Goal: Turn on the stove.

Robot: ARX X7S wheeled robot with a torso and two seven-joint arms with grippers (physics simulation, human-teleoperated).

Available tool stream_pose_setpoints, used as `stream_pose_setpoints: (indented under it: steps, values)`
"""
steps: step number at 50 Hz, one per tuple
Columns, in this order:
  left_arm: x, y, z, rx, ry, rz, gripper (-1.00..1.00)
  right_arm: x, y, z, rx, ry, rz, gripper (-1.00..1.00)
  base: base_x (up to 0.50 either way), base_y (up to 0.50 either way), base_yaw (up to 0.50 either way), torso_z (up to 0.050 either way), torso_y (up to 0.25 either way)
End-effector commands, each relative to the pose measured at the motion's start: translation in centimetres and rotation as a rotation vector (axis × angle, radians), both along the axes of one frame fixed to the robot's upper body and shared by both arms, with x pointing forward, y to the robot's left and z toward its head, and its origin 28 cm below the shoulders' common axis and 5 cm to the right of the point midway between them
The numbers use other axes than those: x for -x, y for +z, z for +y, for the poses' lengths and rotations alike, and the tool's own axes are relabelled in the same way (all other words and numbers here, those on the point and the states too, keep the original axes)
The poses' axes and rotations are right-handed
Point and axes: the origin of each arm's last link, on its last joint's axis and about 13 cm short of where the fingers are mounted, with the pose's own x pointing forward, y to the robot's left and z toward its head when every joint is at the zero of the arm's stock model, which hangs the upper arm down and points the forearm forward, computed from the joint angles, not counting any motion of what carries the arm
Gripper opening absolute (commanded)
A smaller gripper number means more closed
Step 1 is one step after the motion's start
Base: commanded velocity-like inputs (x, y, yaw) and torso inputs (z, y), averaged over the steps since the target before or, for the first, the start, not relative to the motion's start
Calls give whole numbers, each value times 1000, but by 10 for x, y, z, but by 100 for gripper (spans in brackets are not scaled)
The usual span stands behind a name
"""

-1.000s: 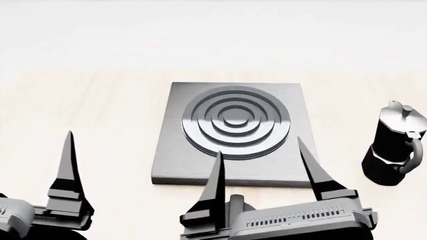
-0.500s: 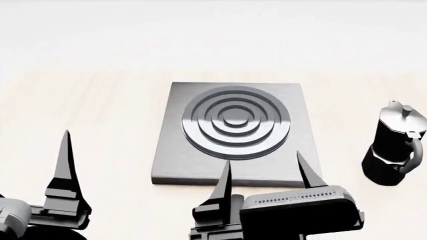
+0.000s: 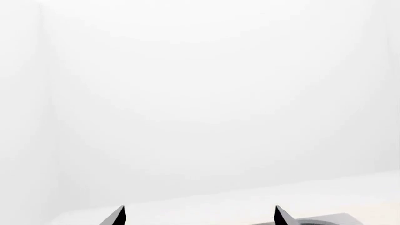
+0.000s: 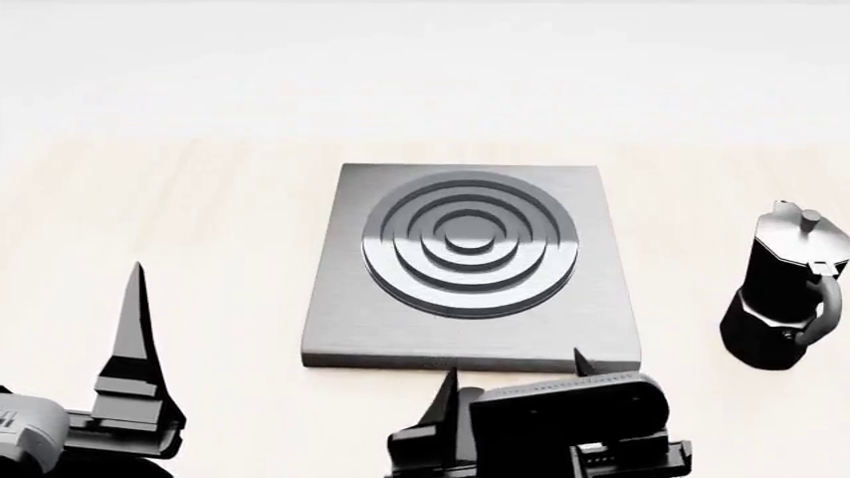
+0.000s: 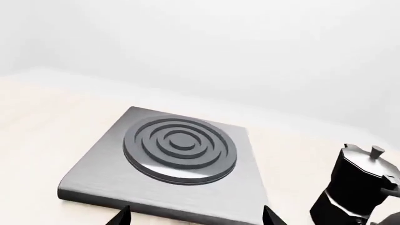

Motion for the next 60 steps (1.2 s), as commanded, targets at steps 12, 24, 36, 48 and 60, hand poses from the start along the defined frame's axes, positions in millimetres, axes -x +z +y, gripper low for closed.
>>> stream_pose_setpoints:
  steps: [12,24,36,48,60]
  values:
    - [0,-1,-1,-4,-3,5,100,-2,-2,6,-37,40,116,100,0,0,0,0,0]
    - [-1,-2,-1,-7,-2,8,100,-6,-6,10,-71,38,180,100,0,0,0,0,0]
    - [-2,-2,-1,1,-5,8,100,-12,-10,14,-82,37,223,100,0,0,0,0,0]
    - [0,0,-1,2,-4,8,100,-17,-14,15,-90,16,250,100,0,0,0,0,0]
    - [0,-1,0,0,-1,8,100,-19,-27,16,-87,8,301,100,0,0,0,0,0]
